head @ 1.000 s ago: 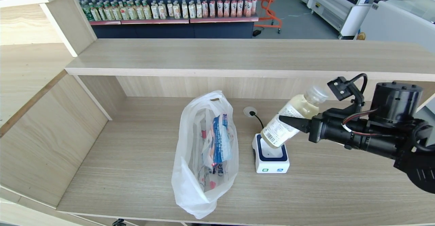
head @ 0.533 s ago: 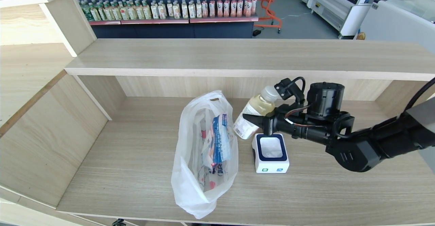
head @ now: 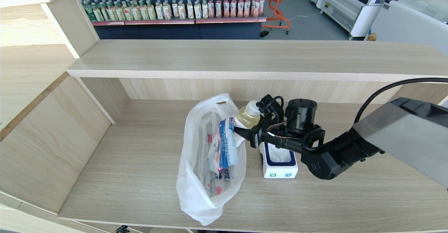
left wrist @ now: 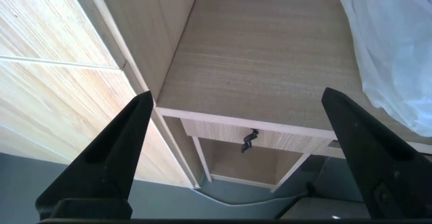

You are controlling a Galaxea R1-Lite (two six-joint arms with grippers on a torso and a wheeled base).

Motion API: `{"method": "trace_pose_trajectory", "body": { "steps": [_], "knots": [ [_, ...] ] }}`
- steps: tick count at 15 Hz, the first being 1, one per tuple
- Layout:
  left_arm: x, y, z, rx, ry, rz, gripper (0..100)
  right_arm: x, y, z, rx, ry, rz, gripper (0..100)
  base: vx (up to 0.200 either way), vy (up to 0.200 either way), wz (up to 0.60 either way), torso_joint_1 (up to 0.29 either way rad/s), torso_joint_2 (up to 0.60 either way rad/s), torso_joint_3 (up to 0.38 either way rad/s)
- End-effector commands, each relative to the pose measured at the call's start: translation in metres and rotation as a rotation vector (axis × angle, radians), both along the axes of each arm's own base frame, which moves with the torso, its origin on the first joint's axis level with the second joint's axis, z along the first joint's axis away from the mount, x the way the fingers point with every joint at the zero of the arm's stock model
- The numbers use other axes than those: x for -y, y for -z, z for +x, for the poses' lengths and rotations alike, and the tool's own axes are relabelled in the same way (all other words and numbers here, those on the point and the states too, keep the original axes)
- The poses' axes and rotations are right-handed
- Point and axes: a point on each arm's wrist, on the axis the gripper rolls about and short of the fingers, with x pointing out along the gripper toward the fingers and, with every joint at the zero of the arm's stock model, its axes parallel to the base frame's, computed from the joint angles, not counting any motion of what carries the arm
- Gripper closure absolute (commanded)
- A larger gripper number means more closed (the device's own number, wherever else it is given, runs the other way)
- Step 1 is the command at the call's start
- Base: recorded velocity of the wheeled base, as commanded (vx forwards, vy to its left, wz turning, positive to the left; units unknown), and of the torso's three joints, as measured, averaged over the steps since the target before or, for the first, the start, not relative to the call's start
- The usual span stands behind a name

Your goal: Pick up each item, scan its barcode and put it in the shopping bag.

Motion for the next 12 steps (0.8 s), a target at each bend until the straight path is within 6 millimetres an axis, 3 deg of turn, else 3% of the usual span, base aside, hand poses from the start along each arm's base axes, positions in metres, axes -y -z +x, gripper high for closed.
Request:
{"method": "trace_pose_trajectory", "body": {
  "steps": [1,10,12],
  "knots": [
    [0.0,0.0,0.0,0.0,-0.001,0.0,0,-0.007,0.013,0.007,-0.011,-0.008,-0.009,100,0.0,0.0,0.0,0.0,0.0,0.0],
    [0.0,0.0,0.0,0.0,-0.001,0.0,0,-0.016,0.03,0.017,0.026,-0.021,-0.056,100,0.0,0.0,0.0,0.0,0.0,0.0],
    [0.0,0.0,0.0,0.0,-0.001,0.0,0,-0.017,0.026,0.018,0.038,-0.027,-0.049,100,0.0,0.0,0.0,0.0,0.0,0.0]
  ]
}}
